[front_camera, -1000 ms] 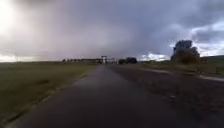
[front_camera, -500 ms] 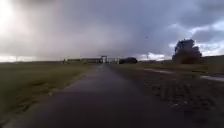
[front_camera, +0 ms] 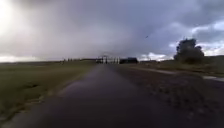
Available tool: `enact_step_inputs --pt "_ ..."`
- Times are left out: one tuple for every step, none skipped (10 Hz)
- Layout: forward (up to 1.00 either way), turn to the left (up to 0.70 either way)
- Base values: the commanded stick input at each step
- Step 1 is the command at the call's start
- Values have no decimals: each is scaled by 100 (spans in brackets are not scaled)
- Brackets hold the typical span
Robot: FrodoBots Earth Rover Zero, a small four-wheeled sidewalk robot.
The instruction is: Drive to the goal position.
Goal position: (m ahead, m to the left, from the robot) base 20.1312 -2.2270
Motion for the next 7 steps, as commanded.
enact_step_inputs --pt "70 0" --pt "70 0" --pt "70 0" --pt "70 0" --pt "70 0" --pt "70 0" --pt "70 0"
